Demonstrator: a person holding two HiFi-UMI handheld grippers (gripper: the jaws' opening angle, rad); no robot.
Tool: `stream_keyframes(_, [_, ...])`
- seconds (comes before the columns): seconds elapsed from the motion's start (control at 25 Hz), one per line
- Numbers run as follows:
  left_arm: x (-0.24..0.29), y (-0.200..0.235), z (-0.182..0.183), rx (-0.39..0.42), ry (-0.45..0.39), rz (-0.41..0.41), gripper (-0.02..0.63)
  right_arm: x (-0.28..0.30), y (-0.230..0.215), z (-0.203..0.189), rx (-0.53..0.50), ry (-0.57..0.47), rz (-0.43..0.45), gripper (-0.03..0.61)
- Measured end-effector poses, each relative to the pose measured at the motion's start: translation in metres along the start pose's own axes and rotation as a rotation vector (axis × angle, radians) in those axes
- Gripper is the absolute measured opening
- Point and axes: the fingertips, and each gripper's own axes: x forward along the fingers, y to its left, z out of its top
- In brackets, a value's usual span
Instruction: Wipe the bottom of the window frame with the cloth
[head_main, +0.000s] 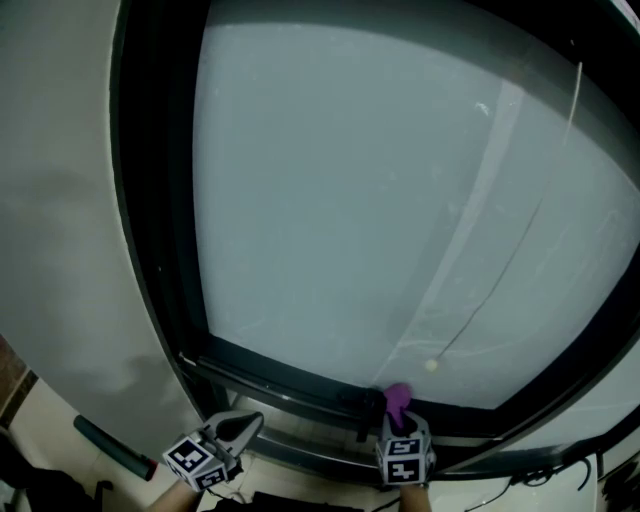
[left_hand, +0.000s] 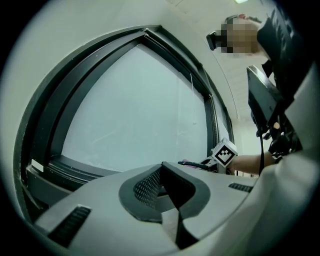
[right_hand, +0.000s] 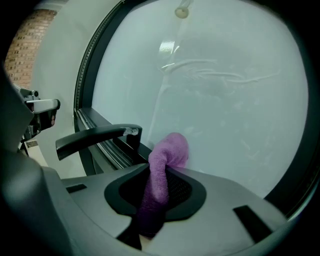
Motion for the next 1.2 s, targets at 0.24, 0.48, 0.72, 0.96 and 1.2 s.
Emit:
stream_keyframes(0.24, [-0.009, -0.001, 0.001, -0.006, -0.011, 0.009, 0.005, -0.001, 0.004, 0.007, -0.003, -0.013, 0.005, 0.084])
stream_keyframes(0.48, [-0.010, -0.002, -0.001, -0.017, -0.007, 0.006, 0.004, -0.005, 0.016, 0.019, -0.025, -0.040, 0.033, 0.084])
stream_keyframes(0.72, [-0.008, -0.003, -0.004, -0.022, 0.009, -0.008, 0.005, -0.008, 0.032, 0.017, -0.058, -0.043, 0.058, 0.084])
stream_keyframes(0.96, [-0.008, -0.002, -0.005, -0.026, 0.011, -0.016, 0.005, -0.010, 0.044, 0.014, -0.058, -0.048, 0.081, 0.084])
stream_keyframes(1.2, [-0.013, 0.000, -0.009, -0.002, 0.040, -0.023, 0.005, -0.010, 0.051, 0.008, -0.004, -0.095, 0.078, 0.084])
